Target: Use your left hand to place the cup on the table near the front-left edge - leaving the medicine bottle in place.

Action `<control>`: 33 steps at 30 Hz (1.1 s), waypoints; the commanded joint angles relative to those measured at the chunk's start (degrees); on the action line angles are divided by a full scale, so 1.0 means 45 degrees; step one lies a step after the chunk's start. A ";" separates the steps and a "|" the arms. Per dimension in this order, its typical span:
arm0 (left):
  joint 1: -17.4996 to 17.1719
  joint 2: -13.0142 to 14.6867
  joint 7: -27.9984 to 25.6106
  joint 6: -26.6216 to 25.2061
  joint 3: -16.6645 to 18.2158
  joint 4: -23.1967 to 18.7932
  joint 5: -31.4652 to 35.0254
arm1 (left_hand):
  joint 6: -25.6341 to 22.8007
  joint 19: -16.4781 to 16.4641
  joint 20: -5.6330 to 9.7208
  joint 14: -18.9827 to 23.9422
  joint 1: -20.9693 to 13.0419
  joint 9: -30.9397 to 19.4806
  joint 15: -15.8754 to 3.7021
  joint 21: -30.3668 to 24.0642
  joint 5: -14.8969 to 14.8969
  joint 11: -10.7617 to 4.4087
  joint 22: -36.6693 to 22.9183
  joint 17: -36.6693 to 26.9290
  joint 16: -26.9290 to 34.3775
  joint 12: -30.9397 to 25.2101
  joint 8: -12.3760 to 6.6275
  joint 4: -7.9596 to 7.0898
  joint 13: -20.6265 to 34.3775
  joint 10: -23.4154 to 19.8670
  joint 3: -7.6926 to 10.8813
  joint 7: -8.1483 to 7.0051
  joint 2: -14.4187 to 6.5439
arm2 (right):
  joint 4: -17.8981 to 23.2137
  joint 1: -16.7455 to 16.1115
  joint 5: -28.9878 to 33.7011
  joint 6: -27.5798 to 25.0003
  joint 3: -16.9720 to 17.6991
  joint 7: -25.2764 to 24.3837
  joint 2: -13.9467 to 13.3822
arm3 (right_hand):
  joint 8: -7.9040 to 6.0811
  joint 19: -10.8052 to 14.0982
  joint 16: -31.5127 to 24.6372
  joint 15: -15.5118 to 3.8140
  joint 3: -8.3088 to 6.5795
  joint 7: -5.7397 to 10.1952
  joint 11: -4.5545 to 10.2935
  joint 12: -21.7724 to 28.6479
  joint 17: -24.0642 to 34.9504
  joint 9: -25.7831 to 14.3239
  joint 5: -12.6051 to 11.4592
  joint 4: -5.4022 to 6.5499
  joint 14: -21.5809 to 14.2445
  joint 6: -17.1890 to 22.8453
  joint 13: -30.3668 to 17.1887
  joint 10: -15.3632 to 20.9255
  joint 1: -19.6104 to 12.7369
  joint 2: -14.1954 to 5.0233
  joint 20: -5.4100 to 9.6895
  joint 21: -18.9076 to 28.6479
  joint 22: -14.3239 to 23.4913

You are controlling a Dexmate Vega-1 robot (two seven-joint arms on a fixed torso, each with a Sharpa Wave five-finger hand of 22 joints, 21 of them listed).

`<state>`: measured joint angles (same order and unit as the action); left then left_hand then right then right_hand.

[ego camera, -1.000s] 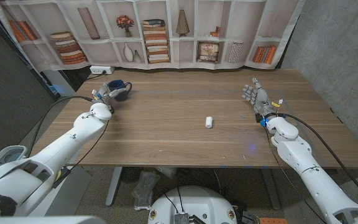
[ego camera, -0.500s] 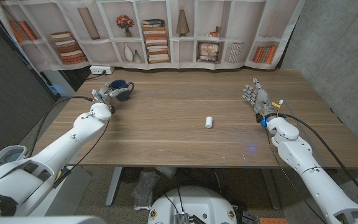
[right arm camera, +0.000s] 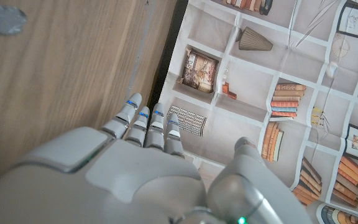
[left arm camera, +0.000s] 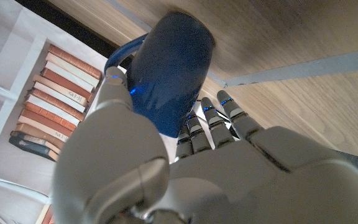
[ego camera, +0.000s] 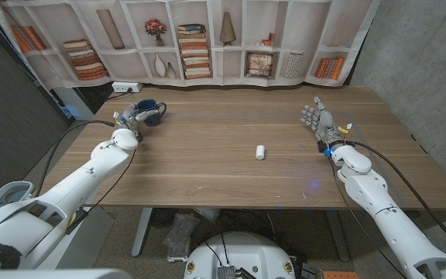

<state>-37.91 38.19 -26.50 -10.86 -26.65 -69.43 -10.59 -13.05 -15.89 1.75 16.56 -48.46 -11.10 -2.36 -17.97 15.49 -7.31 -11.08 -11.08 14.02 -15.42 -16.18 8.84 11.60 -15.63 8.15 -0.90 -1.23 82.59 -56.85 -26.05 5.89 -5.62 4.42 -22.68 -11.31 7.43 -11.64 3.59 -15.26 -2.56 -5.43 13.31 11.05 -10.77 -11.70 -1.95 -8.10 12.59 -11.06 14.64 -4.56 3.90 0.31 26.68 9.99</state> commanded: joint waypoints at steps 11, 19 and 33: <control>-0.0074 -0.0003 0.0017 0.0306 0.0208 0.0149 -0.0328 | -0.1243 -0.1614 -0.0184 0.1219 -0.1608 -0.0110 -0.0505 -0.0619 -0.0597 -0.0070 -0.0023 -0.0114 0.0264 0.0058 -0.0023 -0.0073 0.0051 -0.0666 0.0686 -0.0317 -0.1216 | -0.0071 0.0144 0.0133 -0.0146 -0.0102 0.0029 0.0098 | -0.0036 0.0142 -0.0007 0.0018 0.0048 0.0031 -0.0001 0.0015 0.0035 -0.0039 0.0045 -0.0031 -0.0104 0.0135 -0.0020 0.0138 -0.0019 -0.0100 -0.0035 -0.0061 0.0058; -0.0126 0.0072 0.0020 0.0303 0.0254 0.0048 -0.0372 | -0.1289 -0.1424 -0.0183 0.1029 -0.1691 -0.0121 -0.0491 -0.0536 -0.0738 -0.0086 -0.0013 -0.0124 0.0127 0.0112 -0.0003 -0.0093 0.0060 -0.0659 0.0753 -0.0277 -0.1289 | -0.0013 0.0115 0.0158 -0.0126 -0.0101 -0.0010 0.0111 | -0.0035 0.0159 -0.0007 0.0038 0.0061 0.0025 0.0036 0.0009 0.0037 -0.0040 0.0045 -0.0033 -0.0120 0.0138 -0.0021 0.0129 -0.0015 -0.0109 -0.0034 -0.0101 0.0060; -0.0554 0.0396 -0.0190 0.0029 0.0529 -0.0725 -0.0462 | -0.1239 -0.1308 -0.0179 0.0942 -0.1736 -0.0131 -0.0459 -0.0474 -0.0906 -0.0018 0.0001 -0.0125 0.0009 0.0200 0.0071 -0.0116 0.0070 -0.0615 0.0772 -0.0264 -0.1257 | 0.0009 0.0193 0.0199 -0.0141 -0.0171 -0.0001 0.0134 | -0.0032 0.0182 -0.0001 0.0033 0.0075 0.0021 -0.0012 0.0013 0.0037 -0.0040 0.0045 -0.0037 -0.0121 0.0133 -0.0021 0.0148 -0.0014 -0.0122 -0.0040 -0.0150 0.0062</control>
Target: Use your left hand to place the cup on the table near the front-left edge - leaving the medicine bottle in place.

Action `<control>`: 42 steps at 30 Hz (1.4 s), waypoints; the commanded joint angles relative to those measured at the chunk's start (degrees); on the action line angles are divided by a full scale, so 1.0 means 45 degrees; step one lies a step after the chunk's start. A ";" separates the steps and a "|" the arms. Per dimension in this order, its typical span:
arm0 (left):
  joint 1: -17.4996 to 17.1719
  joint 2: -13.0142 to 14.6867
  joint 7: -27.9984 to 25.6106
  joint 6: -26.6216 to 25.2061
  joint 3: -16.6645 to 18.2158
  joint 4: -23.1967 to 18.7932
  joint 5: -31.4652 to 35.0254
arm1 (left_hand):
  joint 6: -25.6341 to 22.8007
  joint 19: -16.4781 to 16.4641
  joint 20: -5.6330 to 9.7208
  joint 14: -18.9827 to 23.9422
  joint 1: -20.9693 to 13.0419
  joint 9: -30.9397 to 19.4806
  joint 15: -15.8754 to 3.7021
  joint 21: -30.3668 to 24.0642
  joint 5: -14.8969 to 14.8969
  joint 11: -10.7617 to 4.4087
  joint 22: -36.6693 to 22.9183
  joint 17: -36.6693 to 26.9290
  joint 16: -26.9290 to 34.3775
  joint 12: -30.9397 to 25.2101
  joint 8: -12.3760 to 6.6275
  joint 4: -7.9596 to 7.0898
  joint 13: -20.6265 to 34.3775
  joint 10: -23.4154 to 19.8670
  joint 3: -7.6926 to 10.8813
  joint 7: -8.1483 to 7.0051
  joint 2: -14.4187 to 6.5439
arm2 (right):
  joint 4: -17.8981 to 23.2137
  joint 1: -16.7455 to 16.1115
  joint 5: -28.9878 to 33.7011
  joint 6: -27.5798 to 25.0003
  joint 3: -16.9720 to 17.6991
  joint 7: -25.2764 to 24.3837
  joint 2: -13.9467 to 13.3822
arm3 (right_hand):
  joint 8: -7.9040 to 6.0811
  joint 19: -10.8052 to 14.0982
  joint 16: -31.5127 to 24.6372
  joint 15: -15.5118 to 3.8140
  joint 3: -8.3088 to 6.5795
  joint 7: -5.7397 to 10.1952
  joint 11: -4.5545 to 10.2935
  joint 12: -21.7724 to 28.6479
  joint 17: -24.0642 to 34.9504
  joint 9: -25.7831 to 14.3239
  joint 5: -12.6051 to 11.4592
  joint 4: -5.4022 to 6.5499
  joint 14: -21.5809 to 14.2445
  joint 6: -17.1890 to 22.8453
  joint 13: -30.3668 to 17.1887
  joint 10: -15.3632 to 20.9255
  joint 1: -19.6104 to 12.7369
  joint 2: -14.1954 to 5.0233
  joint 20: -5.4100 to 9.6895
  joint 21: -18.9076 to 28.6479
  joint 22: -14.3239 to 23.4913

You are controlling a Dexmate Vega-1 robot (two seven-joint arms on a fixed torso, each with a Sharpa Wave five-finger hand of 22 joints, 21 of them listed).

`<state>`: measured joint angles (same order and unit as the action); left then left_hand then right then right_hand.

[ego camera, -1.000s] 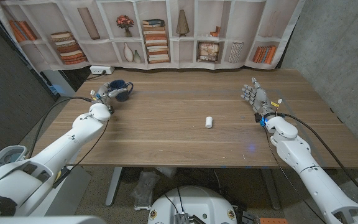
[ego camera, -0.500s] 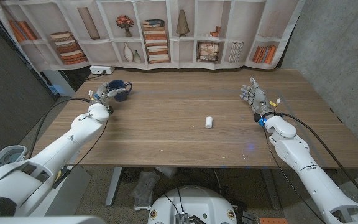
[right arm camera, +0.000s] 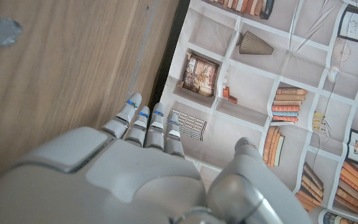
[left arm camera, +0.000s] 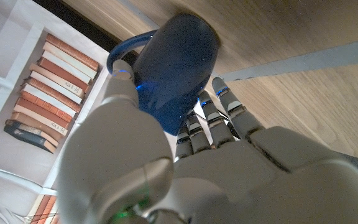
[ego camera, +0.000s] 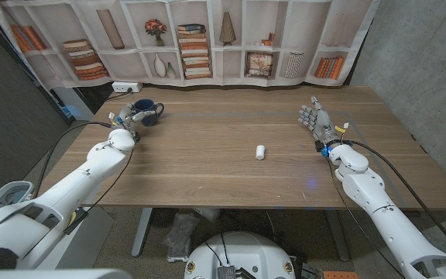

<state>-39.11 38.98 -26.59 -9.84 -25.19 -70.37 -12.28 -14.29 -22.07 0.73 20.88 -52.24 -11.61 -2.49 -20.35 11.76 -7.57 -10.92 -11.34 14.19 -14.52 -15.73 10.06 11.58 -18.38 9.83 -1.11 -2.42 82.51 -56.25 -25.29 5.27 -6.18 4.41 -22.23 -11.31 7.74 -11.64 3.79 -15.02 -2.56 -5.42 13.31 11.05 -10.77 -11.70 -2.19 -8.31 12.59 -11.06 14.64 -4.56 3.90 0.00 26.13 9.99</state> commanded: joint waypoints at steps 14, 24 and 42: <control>-0.0629 0.0379 -0.0224 -0.0165 0.0454 -0.0911 -0.0242 | -0.0943 0.0119 0.0046 -0.0047 -0.0915 -0.0026 -0.0420 0.0093 -0.0182 0.0043 -0.0029 -0.0077 -0.0105 0.0055 0.0029 -0.0421 0.0083 -0.0012 0.0414 -0.0244 -0.0981 | -0.0020 0.0113 0.0042 0.0005 -0.0088 0.0052 0.0065 | -0.0033 0.0126 0.0001 -0.0018 0.0033 0.0018 0.0016 0.0000 0.0036 -0.0040 0.0044 0.0009 -0.0088 0.0139 -0.0023 0.0122 -0.0020 -0.0129 0.0032 -0.0074 0.0063; -0.0728 0.0395 -0.0191 0.0014 0.0560 -0.0982 -0.0327 | -0.0962 0.0138 0.0033 -0.0057 -0.0905 -0.0031 -0.0412 0.0111 -0.0231 0.0041 -0.0026 -0.0084 -0.0148 0.0097 0.0054 -0.0455 0.0089 -0.0003 0.0415 -0.0216 -0.0976 | -0.0046 0.0125 0.0054 0.0029 -0.0097 0.0056 0.0090 | -0.0034 0.0148 0.0009 -0.0016 0.0041 0.0021 0.0017 0.0003 0.0035 -0.0040 0.0044 0.0002 -0.0082 0.0144 -0.0023 0.0134 -0.0025 -0.0138 0.0024 -0.0110 0.0065; -0.1584 0.0662 -0.0425 0.0614 0.1154 -0.1768 -0.0635 | -0.0939 0.0163 0.0017 -0.0043 -0.0871 -0.0042 -0.0393 0.0142 -0.0282 0.0089 -0.0023 -0.0102 -0.0210 0.0161 0.0126 -0.0526 0.0102 -0.0018 0.0422 -0.0195 -0.0991 | -0.0033 0.0135 0.0116 0.0127 -0.0163 0.0014 0.0157 | -0.0035 0.0168 0.0019 -0.0024 0.0053 -0.0003 0.0002 0.0004 0.0034 -0.0040 0.0043 -0.0008 -0.0074 0.0152 -0.0024 0.0146 -0.0034 -0.0153 0.0028 -0.0168 0.0067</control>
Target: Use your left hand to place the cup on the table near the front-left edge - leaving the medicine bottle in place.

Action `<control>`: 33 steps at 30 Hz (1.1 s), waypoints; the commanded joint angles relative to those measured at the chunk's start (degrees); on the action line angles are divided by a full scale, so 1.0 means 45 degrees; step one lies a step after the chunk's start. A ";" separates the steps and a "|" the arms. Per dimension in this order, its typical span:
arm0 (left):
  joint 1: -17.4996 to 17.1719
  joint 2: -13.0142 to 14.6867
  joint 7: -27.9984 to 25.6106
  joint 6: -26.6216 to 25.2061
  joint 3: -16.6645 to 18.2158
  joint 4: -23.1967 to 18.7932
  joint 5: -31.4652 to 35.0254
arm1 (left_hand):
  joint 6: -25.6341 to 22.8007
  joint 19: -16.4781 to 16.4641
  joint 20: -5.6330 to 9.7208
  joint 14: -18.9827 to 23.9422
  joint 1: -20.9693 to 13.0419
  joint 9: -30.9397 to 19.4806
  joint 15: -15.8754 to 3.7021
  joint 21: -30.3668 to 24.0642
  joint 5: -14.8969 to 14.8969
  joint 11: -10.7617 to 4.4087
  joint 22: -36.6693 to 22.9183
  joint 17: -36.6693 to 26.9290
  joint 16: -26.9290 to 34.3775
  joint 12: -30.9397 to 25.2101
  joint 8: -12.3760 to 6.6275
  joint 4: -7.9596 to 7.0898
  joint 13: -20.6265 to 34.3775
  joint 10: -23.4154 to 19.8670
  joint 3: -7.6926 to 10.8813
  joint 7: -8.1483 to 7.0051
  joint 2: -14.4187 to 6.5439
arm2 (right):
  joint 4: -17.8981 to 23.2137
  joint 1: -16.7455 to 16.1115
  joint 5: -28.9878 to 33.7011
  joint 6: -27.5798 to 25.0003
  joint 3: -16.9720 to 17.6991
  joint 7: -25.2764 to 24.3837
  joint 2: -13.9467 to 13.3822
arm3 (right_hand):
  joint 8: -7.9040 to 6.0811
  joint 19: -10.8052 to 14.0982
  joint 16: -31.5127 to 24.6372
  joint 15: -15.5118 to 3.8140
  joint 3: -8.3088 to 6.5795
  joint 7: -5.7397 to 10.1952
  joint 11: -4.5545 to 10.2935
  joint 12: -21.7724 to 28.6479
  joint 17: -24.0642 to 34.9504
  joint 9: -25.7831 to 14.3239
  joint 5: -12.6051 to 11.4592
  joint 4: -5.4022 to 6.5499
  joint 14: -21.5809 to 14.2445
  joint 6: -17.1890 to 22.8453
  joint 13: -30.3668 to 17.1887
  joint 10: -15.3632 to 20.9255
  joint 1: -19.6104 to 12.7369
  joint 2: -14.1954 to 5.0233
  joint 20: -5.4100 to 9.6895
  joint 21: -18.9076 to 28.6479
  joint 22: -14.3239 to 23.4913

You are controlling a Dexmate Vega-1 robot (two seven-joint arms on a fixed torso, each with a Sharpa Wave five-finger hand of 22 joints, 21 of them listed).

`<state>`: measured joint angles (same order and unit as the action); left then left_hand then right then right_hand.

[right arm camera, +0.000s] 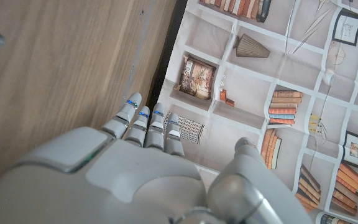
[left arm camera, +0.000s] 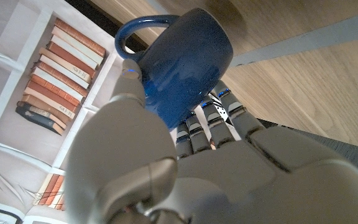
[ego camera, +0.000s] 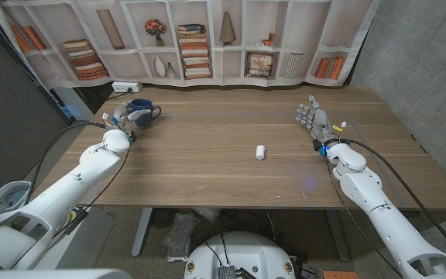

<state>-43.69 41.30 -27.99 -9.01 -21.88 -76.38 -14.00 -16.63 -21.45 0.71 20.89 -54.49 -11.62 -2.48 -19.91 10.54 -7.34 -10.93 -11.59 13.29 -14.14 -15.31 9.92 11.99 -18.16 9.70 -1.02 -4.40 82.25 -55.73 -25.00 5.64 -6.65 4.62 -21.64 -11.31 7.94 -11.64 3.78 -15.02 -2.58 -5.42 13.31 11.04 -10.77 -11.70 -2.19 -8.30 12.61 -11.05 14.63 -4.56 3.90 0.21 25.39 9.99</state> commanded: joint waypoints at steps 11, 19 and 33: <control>-0.1046 0.0289 0.0614 0.1674 0.0935 -0.0348 -0.0944 | -0.0418 0.0229 0.0057 -0.0138 -0.0351 -0.0048 -0.0409 0.0135 -0.0026 -0.0002 -0.0021 -0.0055 -0.0086 0.0130 0.0069 -0.0530 0.0021 -0.0033 0.0454 -0.0225 -0.0557 | 0.0222 -0.0026 0.0110 -0.0017 -0.0108 -0.0140 0.0011 | -0.0033 0.0133 0.0022 -0.0032 0.0060 0.0001 0.0017 0.0001 0.0033 -0.0040 0.0042 -0.0016 -0.0079 0.0145 -0.0025 0.0143 -0.0041 -0.0161 -0.0014 -0.0037 0.0068; -0.1201 0.0269 0.0997 0.2362 0.1201 -0.0256 -0.1342 | -0.0437 0.0290 0.0061 -0.0144 -0.0364 -0.0055 -0.0409 0.0172 -0.0030 0.0034 -0.0020 -0.0061 -0.0114 0.0150 0.0090 -0.0537 0.0032 -0.0057 0.0467 -0.0214 -0.0558 | 0.0499 -0.0178 0.0160 -0.0110 -0.0125 -0.0359 -0.0017 | -0.0033 0.0147 0.0029 -0.0024 0.0068 0.0003 0.0020 0.0004 0.0033 -0.0040 0.0042 -0.0022 -0.0071 0.0147 -0.0025 0.0154 -0.0045 -0.0166 -0.0017 -0.0067 0.0069; -0.1674 0.0456 0.1415 0.3213 0.1552 -0.0403 -0.1698 | -0.0442 0.0413 0.0096 -0.0173 -0.0338 -0.0063 -0.0370 0.0234 -0.0034 0.0082 -0.0022 -0.0075 -0.0149 0.0168 0.0122 -0.0582 0.0045 -0.0093 0.0482 -0.0193 -0.0599 | 0.0764 -0.0372 0.0203 -0.0135 -0.0217 -0.0640 0.0013 | -0.0030 0.0161 0.0029 -0.0029 0.0081 0.0003 0.0008 -0.0001 0.0033 -0.0040 0.0043 -0.0028 -0.0080 0.0144 -0.0025 0.0148 -0.0047 -0.0172 -0.0009 -0.0110 0.0071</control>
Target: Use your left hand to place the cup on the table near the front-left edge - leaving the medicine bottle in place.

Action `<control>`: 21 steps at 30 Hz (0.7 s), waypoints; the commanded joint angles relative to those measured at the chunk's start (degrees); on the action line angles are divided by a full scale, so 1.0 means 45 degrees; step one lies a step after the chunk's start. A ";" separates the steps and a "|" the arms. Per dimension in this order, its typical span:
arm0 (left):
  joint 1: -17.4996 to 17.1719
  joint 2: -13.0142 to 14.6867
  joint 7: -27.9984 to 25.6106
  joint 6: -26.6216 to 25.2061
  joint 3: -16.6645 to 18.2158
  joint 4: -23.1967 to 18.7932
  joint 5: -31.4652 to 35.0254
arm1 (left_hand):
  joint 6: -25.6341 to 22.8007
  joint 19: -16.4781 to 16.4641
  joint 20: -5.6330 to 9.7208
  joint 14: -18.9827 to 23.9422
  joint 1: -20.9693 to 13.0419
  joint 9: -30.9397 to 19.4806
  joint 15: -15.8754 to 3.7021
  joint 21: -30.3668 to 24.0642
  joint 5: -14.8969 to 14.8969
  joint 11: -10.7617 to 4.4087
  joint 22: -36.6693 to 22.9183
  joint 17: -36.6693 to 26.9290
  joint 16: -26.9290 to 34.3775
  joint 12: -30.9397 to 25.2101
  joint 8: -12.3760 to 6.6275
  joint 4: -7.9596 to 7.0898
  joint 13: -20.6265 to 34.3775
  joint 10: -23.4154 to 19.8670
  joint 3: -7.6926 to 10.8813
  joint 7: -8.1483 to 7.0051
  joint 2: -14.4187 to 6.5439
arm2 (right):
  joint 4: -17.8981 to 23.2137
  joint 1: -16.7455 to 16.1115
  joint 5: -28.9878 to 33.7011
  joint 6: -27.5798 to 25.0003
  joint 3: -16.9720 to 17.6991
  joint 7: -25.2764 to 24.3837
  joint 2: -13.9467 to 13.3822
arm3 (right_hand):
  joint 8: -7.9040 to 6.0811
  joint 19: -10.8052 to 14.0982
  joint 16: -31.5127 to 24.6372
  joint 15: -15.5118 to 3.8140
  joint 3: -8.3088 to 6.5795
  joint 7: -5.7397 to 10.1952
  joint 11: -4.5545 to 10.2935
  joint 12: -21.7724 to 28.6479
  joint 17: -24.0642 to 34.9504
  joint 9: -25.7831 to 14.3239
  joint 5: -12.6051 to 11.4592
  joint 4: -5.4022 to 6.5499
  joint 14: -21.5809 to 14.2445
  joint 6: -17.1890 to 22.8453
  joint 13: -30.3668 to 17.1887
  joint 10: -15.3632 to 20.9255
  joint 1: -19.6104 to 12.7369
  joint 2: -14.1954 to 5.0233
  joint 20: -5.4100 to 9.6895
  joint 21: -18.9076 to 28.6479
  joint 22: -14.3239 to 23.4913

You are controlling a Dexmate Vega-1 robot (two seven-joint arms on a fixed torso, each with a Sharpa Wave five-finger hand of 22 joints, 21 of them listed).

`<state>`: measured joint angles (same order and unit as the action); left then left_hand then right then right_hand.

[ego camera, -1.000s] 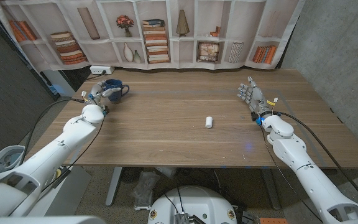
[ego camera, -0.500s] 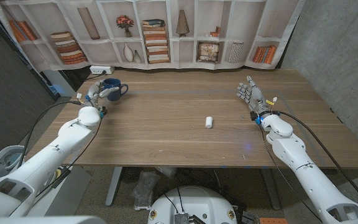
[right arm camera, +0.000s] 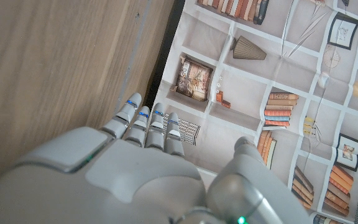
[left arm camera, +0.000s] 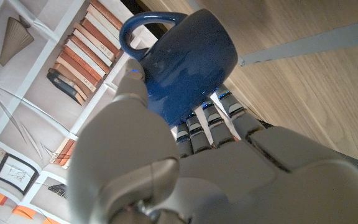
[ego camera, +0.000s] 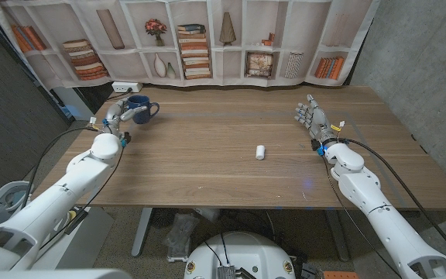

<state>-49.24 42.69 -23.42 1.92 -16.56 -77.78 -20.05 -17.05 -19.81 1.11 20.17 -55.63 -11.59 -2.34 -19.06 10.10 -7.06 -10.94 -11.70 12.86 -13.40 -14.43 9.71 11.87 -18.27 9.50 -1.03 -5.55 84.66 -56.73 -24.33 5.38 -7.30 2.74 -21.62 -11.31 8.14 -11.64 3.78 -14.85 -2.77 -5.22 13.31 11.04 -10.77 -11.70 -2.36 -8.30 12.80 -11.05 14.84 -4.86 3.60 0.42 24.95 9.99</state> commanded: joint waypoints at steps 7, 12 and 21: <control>-0.0899 0.0339 0.0522 0.0994 0.0663 -0.0636 -0.0602 | -0.0376 0.0021 0.0009 0.0010 -0.0077 -0.0074 -0.0407 0.0045 0.0064 0.0010 -0.0022 -0.0055 -0.0056 0.0017 -0.0063 -0.0553 0.0078 -0.0083 0.0537 -0.0171 -0.0357 | 0.0338 -0.0237 0.0059 -0.0008 -0.0086 -0.0306 0.0002 | -0.0029 0.0124 0.0033 -0.0035 0.0050 0.0042 -0.0049 -0.0001 0.0033 -0.0040 0.0043 0.0007 -0.0075 0.0100 -0.0026 0.0104 0.0020 -0.0108 -0.0056 -0.0035 0.0072; -0.1375 0.0340 0.0252 0.1068 0.0855 -0.1109 -0.0646 | -0.0378 0.0059 -0.0019 -0.0041 -0.0064 -0.0077 -0.0354 0.0066 0.0060 0.0031 -0.0022 -0.0057 -0.0087 0.0016 -0.0049 -0.0563 0.0083 -0.0121 0.0534 -0.0167 -0.0348 | 0.0359 -0.0284 0.0031 -0.0011 -0.0076 -0.0334 -0.0029 | -0.0027 0.0127 0.0035 -0.0036 0.0053 0.0048 -0.0039 -0.0001 0.0032 -0.0040 0.0043 0.0005 -0.0073 0.0094 -0.0026 0.0106 0.0020 -0.0110 -0.0052 -0.0047 0.0073; -0.1860 0.0474 -0.0077 0.0790 0.1045 -0.1772 -0.0523 | -0.0488 0.0081 -0.0043 -0.0056 -0.0040 -0.0082 -0.0291 0.0089 0.0057 0.0064 -0.0023 -0.0059 -0.0109 0.0009 -0.0063 -0.0580 0.0093 -0.0211 0.0526 -0.0106 -0.0326 | 0.0065 -0.0131 -0.0045 0.0107 -0.0077 -0.0148 -0.0025 | -0.0027 0.0142 0.0033 -0.0045 0.0058 0.0038 -0.0033 -0.0012 0.0032 -0.0040 0.0042 -0.0001 -0.0084 0.0097 -0.0026 0.0081 0.0013 -0.0122 -0.0055 -0.0080 0.0074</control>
<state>-54.95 44.18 -22.45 5.91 -13.13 -82.48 -22.42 -17.44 -19.73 1.02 20.18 -55.68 -11.88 -2.34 -18.85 9.99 -6.74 -10.94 -11.89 12.41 -13.18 -14.45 9.71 12.15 -18.56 9.50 -1.02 -5.61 85.90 -57.71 -24.15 5.26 -7.61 1.56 -21.66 -11.31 8.45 -11.64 3.78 -14.86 -2.77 -5.22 13.31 11.05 -10.77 -11.70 -2.36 -8.29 12.80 -11.05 14.84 -4.86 3.60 0.10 24.95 9.99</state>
